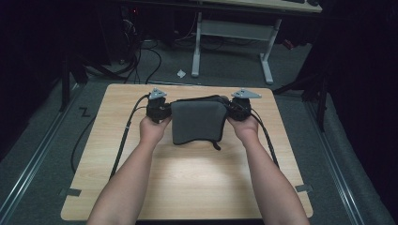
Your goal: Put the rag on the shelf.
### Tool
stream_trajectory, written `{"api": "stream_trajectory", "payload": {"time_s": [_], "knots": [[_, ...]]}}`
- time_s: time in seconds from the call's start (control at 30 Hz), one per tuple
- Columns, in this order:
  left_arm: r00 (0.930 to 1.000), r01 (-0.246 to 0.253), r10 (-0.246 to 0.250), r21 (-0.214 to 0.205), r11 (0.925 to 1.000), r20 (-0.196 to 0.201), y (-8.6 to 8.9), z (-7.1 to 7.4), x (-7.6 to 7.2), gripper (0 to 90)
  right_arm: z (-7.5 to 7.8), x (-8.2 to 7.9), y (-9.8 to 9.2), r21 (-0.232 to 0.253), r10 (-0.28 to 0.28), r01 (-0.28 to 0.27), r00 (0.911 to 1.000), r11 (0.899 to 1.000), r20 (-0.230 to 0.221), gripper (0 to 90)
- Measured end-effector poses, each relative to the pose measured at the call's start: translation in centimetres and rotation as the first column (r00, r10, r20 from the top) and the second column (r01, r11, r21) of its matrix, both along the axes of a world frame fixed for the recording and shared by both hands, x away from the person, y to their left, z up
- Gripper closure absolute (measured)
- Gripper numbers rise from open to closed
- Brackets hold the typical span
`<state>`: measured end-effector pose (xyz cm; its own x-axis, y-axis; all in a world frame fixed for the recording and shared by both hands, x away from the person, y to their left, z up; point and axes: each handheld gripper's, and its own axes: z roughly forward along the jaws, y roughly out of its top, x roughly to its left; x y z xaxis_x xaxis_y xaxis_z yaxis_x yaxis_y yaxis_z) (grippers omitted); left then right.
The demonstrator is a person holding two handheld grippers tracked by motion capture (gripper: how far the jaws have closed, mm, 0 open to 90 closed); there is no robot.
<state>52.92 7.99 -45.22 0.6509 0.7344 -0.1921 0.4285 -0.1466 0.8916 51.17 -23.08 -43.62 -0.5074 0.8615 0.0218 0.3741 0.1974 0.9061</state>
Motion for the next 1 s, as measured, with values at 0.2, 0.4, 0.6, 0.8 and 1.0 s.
{"api": "stream_trajectory", "payload": {"time_s": [0.2,0.4,0.6,0.8,1.0], "knots": [[0.9999,0.007,-0.007,0.010,0.9999,-0.009,0.2,-0.6,-0.3,85.1,-0.7,-0.1,-0.1,0.008,0.014,-0.014,0.9998,1.000,-0.013,79.4],[0.9995,0.012,-0.012,0.014,0.9998,-0.029,0.2,-1.5,-0.4,85.1,-1.6,-0.2,0.0,0.006,0.012,-0.012,0.9995,1.000,-0.028,79.2],[0.9989,0.025,-0.025,0.012,0.9996,-0.039,0.3,-1.9,-0.6,85.0,-2.3,-0.1,-0.3,0.042,0.018,-0.015,0.9977,0.999,-0.066,76.8],[0.9976,0.030,-0.032,-0.037,0.9989,-0.061,0.7,-2.5,-0.9,84.5,-2.6,-0.1,-0.4,0.079,0.019,-0.014,0.9972,0.997,-0.073,75.3],[0.9974,0.030,-0.032,-0.037,0.9989,-0.065,0.6,-2.5,-1.0,82.6,-2.6,-0.1,-0.6,0.077,0.017,-0.011,0.9966,0.997,-0.080,71.2]]}}
